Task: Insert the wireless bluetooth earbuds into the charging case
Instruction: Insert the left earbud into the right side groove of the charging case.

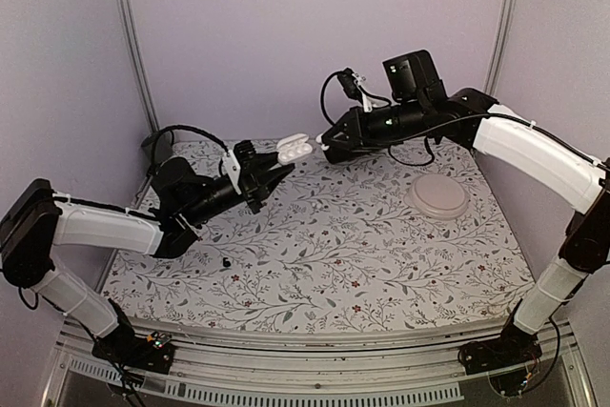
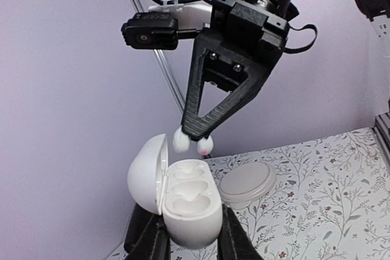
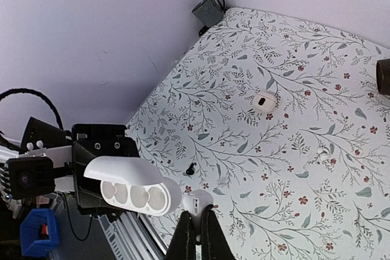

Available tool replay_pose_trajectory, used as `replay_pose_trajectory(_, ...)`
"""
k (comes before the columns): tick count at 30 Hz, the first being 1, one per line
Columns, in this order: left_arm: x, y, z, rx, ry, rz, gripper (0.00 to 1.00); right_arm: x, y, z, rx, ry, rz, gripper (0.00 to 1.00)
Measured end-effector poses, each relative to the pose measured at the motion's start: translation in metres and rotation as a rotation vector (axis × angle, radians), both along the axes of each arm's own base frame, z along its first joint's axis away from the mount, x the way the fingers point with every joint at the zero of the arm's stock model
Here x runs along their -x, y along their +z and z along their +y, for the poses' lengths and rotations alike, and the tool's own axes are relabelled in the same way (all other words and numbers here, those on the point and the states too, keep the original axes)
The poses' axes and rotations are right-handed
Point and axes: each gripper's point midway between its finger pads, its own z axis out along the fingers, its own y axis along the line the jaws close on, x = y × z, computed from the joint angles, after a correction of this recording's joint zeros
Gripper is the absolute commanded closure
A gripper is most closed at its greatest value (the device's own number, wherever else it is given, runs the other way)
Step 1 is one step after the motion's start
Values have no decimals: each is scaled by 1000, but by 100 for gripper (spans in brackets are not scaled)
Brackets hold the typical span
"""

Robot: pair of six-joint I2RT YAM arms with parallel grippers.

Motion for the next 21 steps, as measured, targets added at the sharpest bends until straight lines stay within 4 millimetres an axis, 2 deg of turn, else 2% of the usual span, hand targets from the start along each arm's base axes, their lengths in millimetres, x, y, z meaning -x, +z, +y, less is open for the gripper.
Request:
replay_pose_trajectory(8, -20, -12, -1, -7, 147, -26, 100, -9, 3, -5, -113, -64, 171, 98)
replay_pose_trajectory(14, -32, -22, -4, -12, 232, -37, 100, -19, -13, -15, -160, -121, 310, 98)
replay_pose_trajectory(17, -37, -26, -8, -11, 254, -42, 100, -22, -15, -14, -191, -143, 376, 98)
replay_pose_trajectory(21, -44, -26, -15, 10, 274, -64, 100, -28, -28, -9, -211, -179, 482, 98)
